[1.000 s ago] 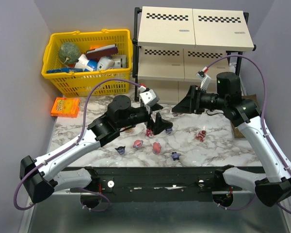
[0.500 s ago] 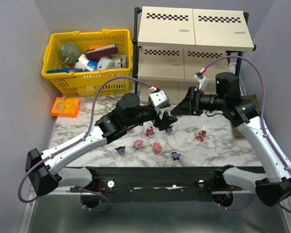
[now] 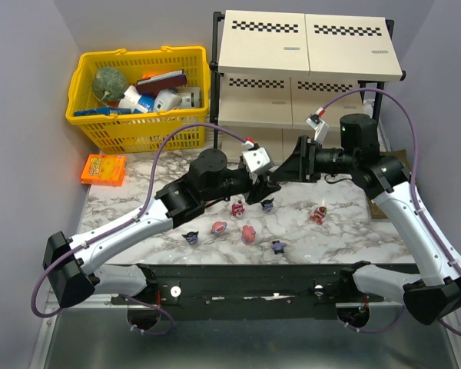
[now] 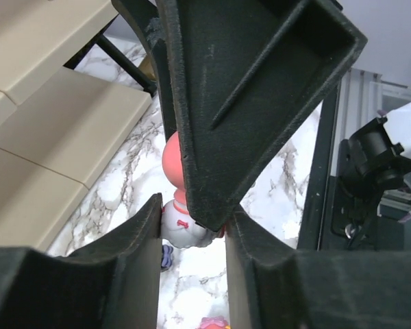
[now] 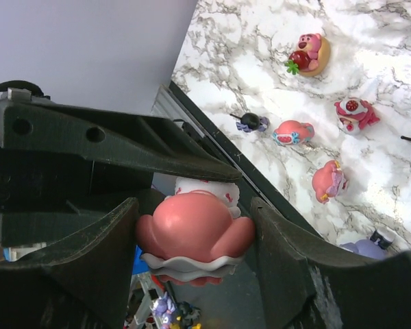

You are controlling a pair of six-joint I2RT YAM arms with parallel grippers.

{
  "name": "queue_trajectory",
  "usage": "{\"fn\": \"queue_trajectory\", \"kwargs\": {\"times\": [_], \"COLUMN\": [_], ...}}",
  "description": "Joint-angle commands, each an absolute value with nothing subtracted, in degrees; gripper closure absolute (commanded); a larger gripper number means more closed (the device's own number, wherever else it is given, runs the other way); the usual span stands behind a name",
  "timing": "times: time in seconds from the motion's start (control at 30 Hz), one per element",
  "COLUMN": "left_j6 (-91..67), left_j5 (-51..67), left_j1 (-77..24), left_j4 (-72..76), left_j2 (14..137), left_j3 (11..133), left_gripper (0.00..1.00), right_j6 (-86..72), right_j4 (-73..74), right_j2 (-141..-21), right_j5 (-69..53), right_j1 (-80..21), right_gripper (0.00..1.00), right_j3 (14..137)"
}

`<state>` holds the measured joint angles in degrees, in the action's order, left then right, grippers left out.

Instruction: Place and organize the plastic toys onto the shelf

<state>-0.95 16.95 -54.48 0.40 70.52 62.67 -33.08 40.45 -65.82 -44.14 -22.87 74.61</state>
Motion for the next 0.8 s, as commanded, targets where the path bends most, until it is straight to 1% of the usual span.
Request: {"fn": "queue_trajectory", "kwargs": {"times": [0.0,0.07,0.1,0.17,0.2,0.3,0.43,0.57,0.77], "left_j6": [-0.70,-0.97,-1.31,-2.89,-3.60,-7.63,-14.05,-18.89,-23.73], "left_j5": [15.03,13.37,12.58,9.43,8.53,4.40,0.80,0.44,-3.86], "left_j1": [-55.19,-55.55,-55.63,-55.90,-55.90,-55.90,-55.99,-56.16,-56.60], "left_j4": [1.93,2.20,2.37,3.51,4.12,7.37,11.15,14.23,15.20], "left_j2": [71.19,71.02,70.84,70.23,69.96,68.56,67.59,68.02,69.43], "left_j3": [64.16,63.99,63.64,63.28,62.67,61.00,59.59,59.50,61.08], "left_gripper": [0.78,0.85,0.91,0.96,1.00,1.00,1.00,1.00,1.00], "right_j6": [-34.01,-34.36,-34.80,-35.42,-36.20,-37.35,-39.20,-40.25,-38.67], "right_j4": [40.87,40.35,40.17,38.25,37.28,33.94,27.26,15.95,8.71], "right_j2": [-65.74,-65.22,-65.04,-63.73,-63.11,-61.01,-58.10,-54.94,-54.49], "right_j5": [-43.16,-40.88,-40.17,-38.07,-37.27,-34.28,-30.86,-26.38,-20.58], "right_j1": [-23.29,-23.29,-23.29,-23.29,-23.29,-23.29,-23.47,-23.91,-26.28], "right_gripper": [0.59,0.54,0.45,0.37,0.28,0.18,0.12,0.09,0.05], "right_j3": [74.53,74.53,74.53,73.92,73.57,71.90,68.74,64.35,62.67]}}
